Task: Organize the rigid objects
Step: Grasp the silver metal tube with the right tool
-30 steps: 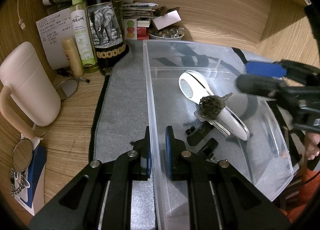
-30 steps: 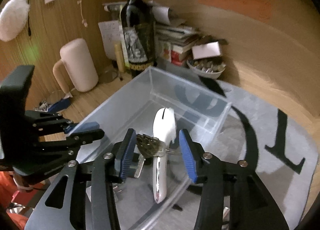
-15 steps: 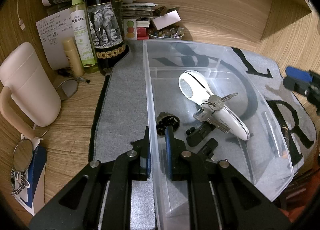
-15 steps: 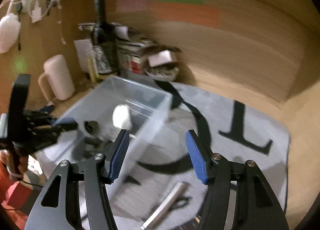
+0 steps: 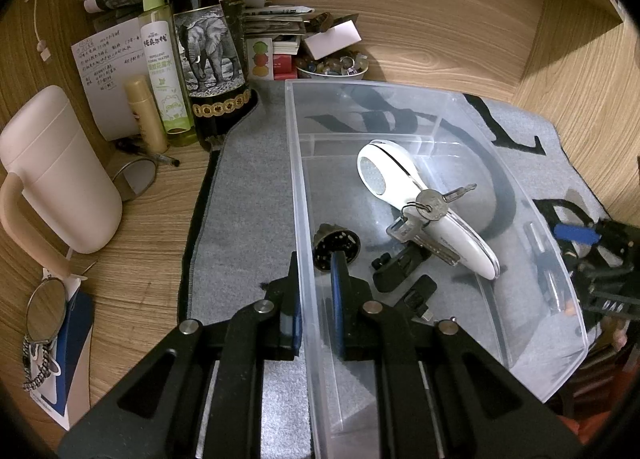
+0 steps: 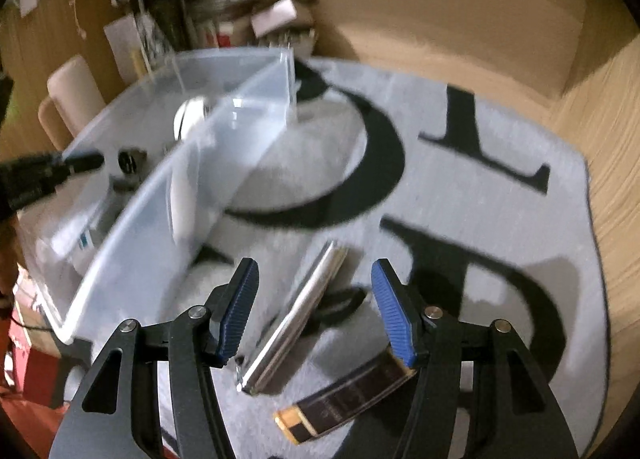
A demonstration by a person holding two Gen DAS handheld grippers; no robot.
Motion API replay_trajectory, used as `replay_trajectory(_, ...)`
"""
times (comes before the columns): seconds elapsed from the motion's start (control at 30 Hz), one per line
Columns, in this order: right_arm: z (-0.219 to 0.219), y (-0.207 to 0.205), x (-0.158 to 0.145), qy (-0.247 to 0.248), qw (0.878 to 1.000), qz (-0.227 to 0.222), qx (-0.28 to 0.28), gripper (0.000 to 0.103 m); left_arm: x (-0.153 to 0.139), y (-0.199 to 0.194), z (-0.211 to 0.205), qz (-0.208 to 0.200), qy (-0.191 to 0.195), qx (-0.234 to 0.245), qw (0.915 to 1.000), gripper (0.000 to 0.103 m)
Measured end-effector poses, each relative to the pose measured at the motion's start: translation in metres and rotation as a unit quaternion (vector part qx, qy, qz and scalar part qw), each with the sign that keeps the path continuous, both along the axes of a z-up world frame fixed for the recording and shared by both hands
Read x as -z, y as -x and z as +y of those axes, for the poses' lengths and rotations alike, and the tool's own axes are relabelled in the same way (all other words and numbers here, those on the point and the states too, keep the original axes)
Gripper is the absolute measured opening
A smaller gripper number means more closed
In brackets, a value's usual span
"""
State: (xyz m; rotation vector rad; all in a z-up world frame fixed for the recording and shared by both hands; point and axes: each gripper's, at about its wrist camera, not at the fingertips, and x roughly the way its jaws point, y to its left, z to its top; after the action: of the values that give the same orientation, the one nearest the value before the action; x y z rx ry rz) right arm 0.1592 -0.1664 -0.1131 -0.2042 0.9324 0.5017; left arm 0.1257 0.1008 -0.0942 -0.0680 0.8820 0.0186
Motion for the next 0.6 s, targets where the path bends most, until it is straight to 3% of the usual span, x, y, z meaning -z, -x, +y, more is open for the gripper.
replay_trajectory(0.13, 0.001, 0.005, 0.019, 0.014, 1.0, 0.021, -0.004, 0.055, 0.0, 0.0, 0.0, 0.0, 0.0, 0.0, 1.0, 0.011)
replay_trajectory(0.2, 0.001, 0.009, 0.022, 0.012, 1.0, 0.007, -0.001, 0.054, 0.0, 0.0, 0.0, 0.0, 0.0, 0.0, 1.0, 0.011)
replay_trajectory(0.27, 0.001, 0.011, 0.023, 0.01, 1.0, -0.005, 0.003, 0.043, 0.0, 0.0, 0.0, 0.0, 0.0, 0.0, 1.0, 0.011)
replay_trajectory(0.33, 0.0, 0.011, 0.022, 0.003, 1.0, -0.007, 0.003, 0.026, 0.0, 0.0, 0.0, 0.0, 0.0, 0.0, 1.0, 0.011)
replay_trajectory(0.4, -0.001, 0.009, 0.022, -0.003, 1.0, -0.008, 0.006, 0.016, 0.0, 0.0, 0.0, 0.0, 0.001, 0.0, 1.0, 0.011)
replay_trajectory(0.6, 0.003, 0.005, 0.02, -0.009, 1.0, -0.014, 0.011, 0.014, -0.001, 0.0, 0.0, 0.0, 0.002, 0.0, 1.0, 0.011)
